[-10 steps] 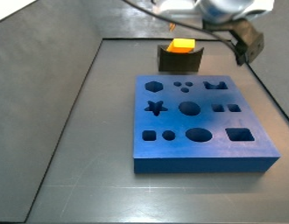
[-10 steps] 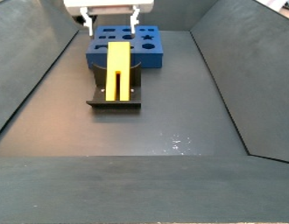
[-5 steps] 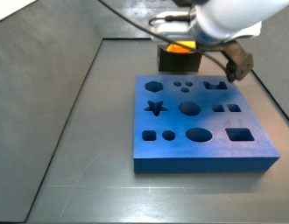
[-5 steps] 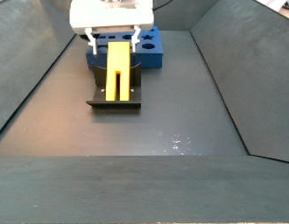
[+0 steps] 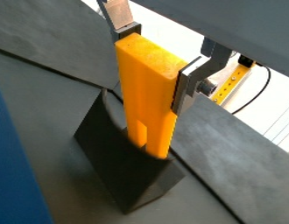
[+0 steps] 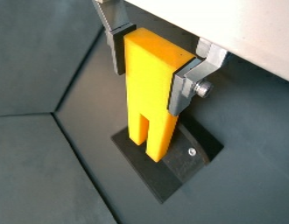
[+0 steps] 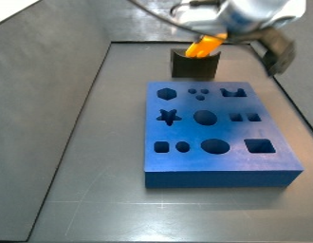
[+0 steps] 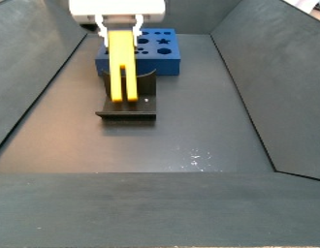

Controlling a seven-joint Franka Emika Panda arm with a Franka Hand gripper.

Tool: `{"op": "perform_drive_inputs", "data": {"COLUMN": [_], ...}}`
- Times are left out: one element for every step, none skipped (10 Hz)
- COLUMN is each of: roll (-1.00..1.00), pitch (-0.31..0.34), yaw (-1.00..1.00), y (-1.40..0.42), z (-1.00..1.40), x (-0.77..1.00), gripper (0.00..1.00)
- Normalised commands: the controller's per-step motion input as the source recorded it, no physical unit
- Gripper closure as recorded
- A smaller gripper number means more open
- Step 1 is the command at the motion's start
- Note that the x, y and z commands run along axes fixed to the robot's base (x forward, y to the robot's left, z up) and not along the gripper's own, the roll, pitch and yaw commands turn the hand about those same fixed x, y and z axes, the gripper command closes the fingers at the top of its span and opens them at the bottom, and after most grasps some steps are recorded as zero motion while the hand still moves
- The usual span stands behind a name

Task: Pick up the double-square object. Move up. Place the double-square object on the fixture. Regrasp the double-square object. Move to above the board. Insert the double-square object.
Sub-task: Move to above the board.

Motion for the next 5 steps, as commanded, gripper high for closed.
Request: {"op": "perform_drive_inputs", "data": {"roll": [-0.12,-0.04,-0.02,0.0,0.01], "pitch": [-0.217,-0.156,-0.123,-0.054,-0.012], "yaw": [0.08,-0.01,-0.04,-0.09,-0.1], "y": [-0.21,-0.19,-0.18,-0.15,-0.14], "z": [1.0,1.0,1.0,1.0,1.0], "x": [0.17,0.15,0.14,0.12,0.12], "gripper": [1.0,1.0,1.0,1.0,1.0]}}
